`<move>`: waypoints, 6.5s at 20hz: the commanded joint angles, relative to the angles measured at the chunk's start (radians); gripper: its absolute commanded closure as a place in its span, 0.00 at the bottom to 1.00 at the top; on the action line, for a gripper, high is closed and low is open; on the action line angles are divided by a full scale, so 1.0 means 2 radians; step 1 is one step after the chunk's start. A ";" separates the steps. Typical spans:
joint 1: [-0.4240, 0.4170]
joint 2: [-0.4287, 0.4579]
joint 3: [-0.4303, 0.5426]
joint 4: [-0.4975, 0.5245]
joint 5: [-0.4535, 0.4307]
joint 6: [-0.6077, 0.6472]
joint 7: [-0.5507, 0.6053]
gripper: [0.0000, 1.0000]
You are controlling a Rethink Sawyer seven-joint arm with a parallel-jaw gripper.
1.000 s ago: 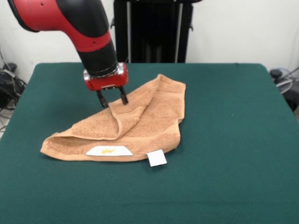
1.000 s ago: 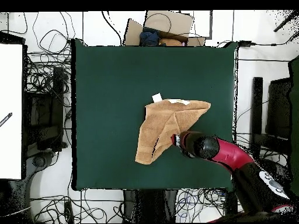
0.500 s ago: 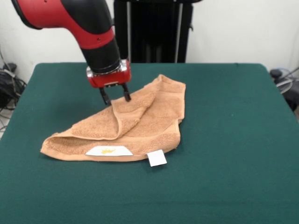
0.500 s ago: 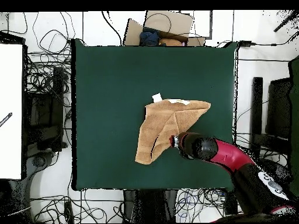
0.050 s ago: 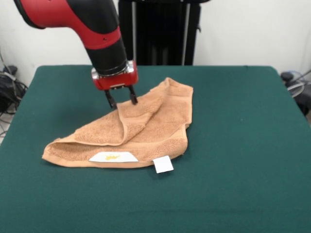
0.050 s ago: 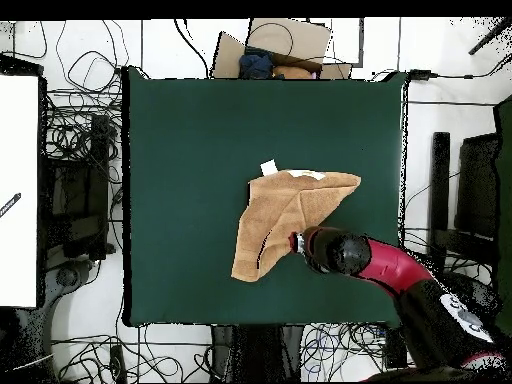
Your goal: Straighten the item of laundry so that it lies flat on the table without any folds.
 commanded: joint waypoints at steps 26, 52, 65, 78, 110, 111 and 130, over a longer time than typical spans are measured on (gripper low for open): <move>0.020 0.047 0.026 0.004 -0.008 -0.085 0.058 1.00; 0.077 -0.074 0.006 0.049 0.046 -0.021 0.103 1.00; 0.091 -0.073 -0.011 0.056 0.062 -0.039 0.093 1.00; 0.093 -0.156 -0.045 0.092 0.063 0.003 0.088 1.00; 0.066 -0.173 -0.087 0.108 0.028 0.003 0.031 1.00; 0.062 -0.176 -0.086 0.110 0.027 0.004 0.028 1.00; -0.013 -0.194 -0.066 0.149 -0.018 -0.011 0.003 1.00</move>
